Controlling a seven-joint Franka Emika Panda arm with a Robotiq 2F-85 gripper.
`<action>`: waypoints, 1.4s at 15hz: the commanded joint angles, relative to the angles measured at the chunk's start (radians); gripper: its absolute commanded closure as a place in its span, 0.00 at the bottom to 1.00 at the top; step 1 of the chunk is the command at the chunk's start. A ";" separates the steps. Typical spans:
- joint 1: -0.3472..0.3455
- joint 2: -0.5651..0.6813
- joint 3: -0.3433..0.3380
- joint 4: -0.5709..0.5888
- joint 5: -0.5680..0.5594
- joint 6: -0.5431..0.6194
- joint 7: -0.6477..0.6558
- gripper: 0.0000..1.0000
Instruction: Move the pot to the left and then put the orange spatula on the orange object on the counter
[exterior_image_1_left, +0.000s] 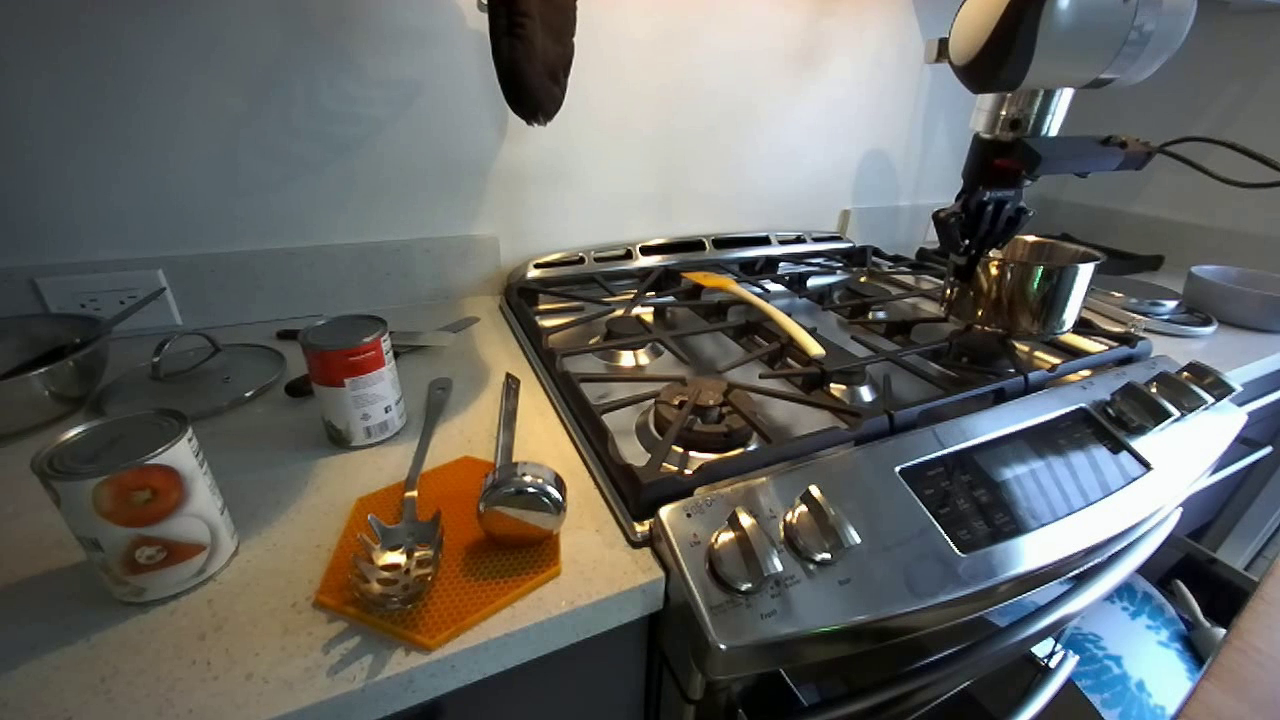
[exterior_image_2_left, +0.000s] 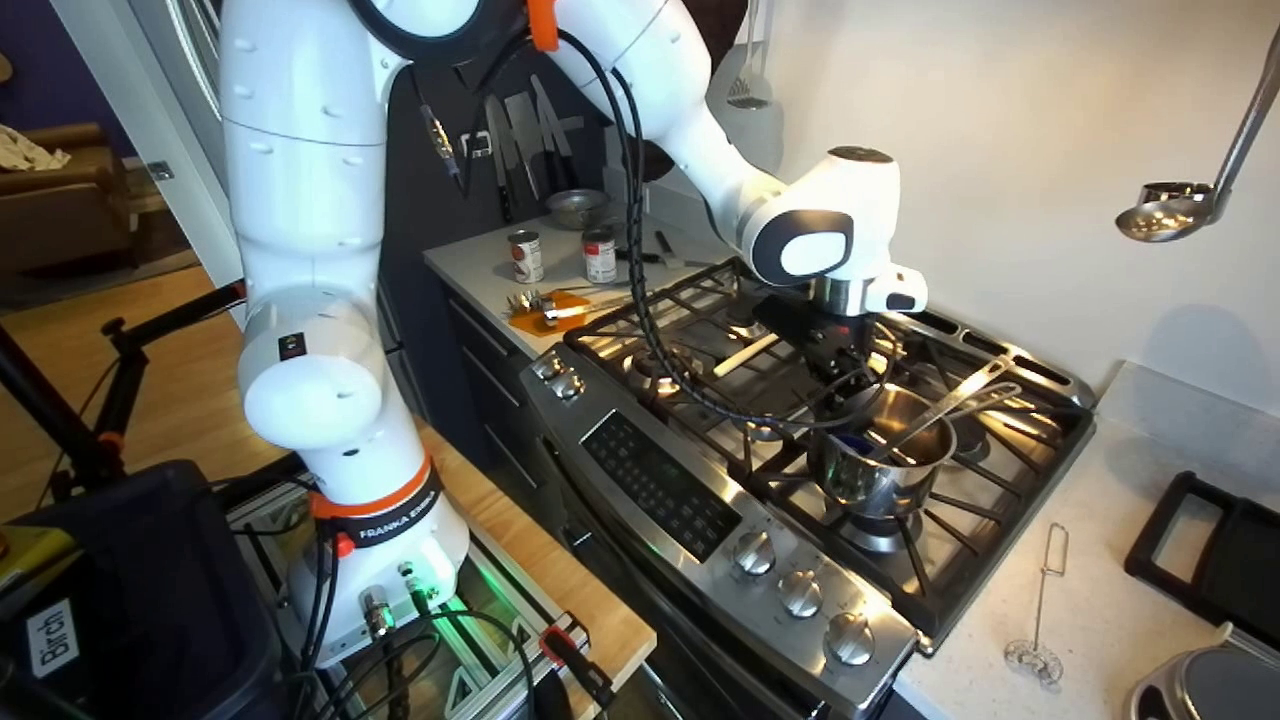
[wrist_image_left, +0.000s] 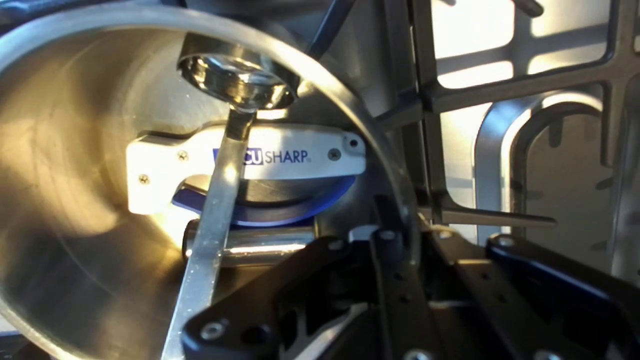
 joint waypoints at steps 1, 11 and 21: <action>0.063 -0.172 -0.017 -0.126 -0.114 -0.006 0.086 0.99; 0.198 -0.574 0.119 -0.379 -0.269 0.044 0.107 0.99; 0.399 -0.681 0.275 -0.428 -0.218 0.017 0.050 0.99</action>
